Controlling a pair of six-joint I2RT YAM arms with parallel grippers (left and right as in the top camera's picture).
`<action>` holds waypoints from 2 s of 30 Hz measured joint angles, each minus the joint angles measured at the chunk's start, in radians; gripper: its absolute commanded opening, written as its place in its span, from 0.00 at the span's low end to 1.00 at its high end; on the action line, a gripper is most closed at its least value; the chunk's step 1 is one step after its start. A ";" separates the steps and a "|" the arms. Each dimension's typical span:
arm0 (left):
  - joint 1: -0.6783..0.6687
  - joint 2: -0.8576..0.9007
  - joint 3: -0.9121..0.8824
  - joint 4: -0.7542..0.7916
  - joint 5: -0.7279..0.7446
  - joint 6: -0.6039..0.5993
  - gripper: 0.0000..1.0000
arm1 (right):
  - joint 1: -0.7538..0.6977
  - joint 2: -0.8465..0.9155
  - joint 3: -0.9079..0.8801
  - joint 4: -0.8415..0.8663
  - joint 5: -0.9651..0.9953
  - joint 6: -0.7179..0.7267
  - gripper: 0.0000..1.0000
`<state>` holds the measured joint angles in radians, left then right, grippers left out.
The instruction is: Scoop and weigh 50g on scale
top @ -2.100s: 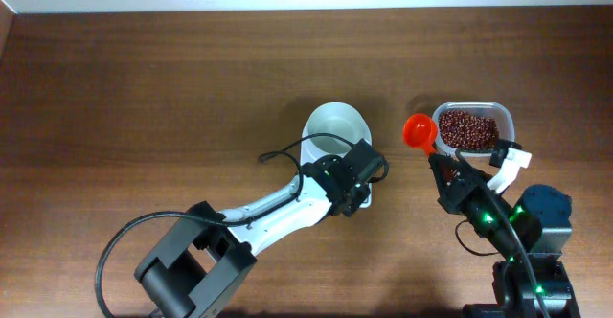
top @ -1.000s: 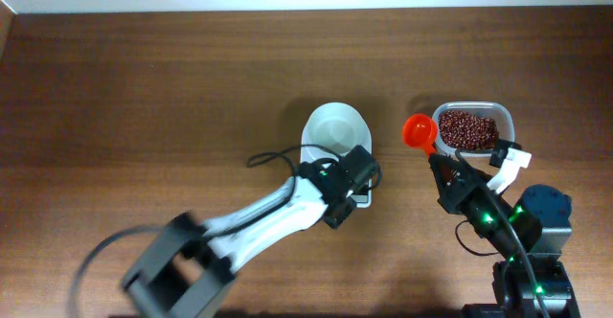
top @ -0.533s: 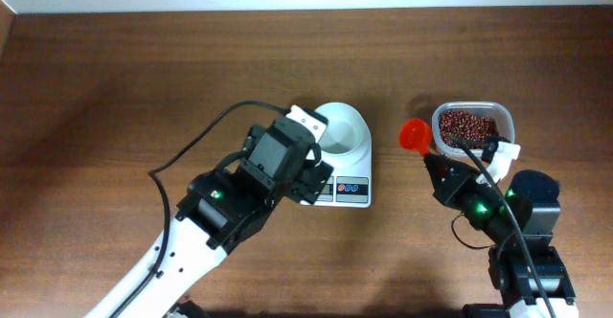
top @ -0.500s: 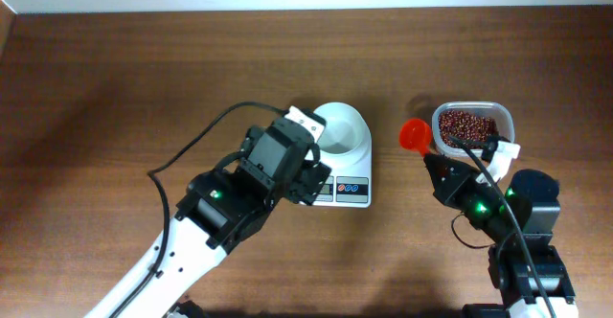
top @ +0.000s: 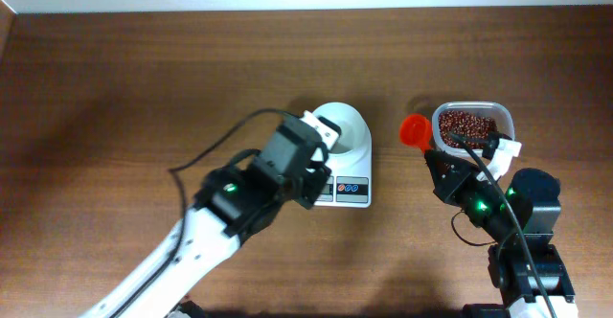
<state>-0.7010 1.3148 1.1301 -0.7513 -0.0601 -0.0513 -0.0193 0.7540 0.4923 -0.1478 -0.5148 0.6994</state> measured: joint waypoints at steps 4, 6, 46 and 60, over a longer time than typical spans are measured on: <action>-0.045 0.182 -0.056 0.092 -0.011 0.000 0.00 | 0.000 0.000 0.000 0.003 0.000 0.000 0.04; -0.060 0.259 -0.061 0.129 -0.018 0.000 0.00 | 0.000 0.000 0.000 0.003 0.000 0.000 0.04; -0.113 0.502 -0.066 0.357 -0.053 0.010 0.00 | 0.000 0.000 0.000 0.003 -0.003 0.000 0.04; -0.112 0.502 -0.066 0.359 -0.063 0.029 0.00 | 0.000 0.000 0.000 0.003 -0.003 0.000 0.04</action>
<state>-0.8131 1.8164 1.0637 -0.3923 -0.1234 -0.0219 -0.0193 0.7540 0.4923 -0.1448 -0.5182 0.6991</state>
